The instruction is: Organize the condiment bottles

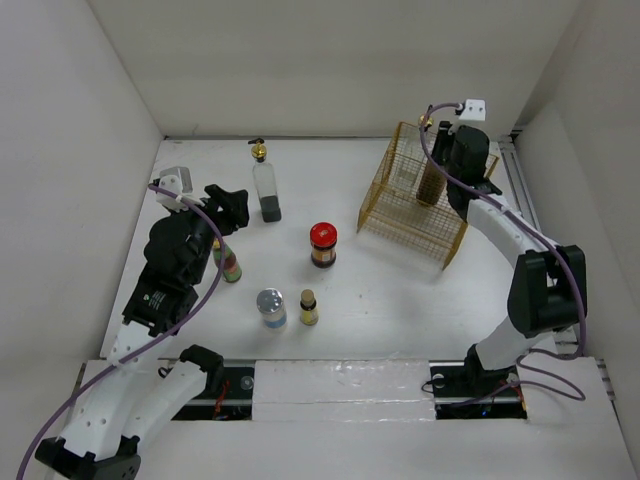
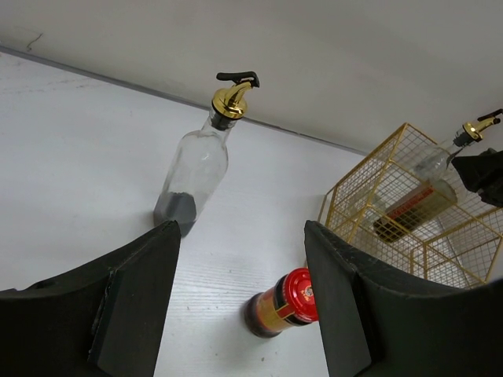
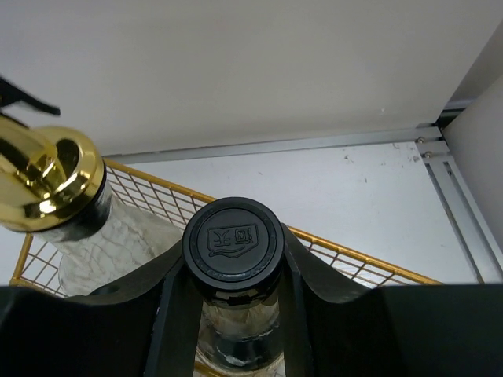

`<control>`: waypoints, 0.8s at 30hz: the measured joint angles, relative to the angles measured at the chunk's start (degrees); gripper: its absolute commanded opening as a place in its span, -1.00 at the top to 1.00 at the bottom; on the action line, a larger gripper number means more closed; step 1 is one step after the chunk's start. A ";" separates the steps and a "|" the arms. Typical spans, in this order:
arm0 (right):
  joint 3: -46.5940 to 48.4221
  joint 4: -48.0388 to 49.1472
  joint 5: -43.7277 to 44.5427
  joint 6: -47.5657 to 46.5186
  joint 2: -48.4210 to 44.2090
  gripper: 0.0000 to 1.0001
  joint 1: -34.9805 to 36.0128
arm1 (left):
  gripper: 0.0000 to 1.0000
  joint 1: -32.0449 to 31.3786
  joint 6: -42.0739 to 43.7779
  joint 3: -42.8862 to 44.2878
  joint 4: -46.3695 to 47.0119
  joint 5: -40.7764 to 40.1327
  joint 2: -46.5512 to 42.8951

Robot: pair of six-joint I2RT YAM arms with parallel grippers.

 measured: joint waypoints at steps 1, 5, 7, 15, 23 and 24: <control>-0.42 0.52 0.35 -0.11 0.17 0.73 0.17 | -0.20 0.00 0.00 0.00 0.02 0.07 0.00; -1.36 2.43 1.40 -0.11 0.24 0.26 0.55 | -0.20 0.00 0.00 -0.02 0.00 0.15 0.00; -1.51 2.67 1.66 -0.04 0.24 0.08 0.55 | -0.20 0.00 0.00 0.00 0.02 0.15 0.00; -0.22 2.56 2.25 2.05 -1.01 -0.67 0.74 | -0.20 0.00 0.00 0.00 0.02 0.42 0.00; 4.79 -2.21 -1.62 2.64 -10.58 -0.34 -0.09 | -0.23 0.00 0.02 0.00 0.02 0.42 0.00; 4.79 -2.23 -3.41 2.47 -12.39 -0.09 -0.15 | -0.23 0.00 0.02 0.00 0.02 0.42 0.00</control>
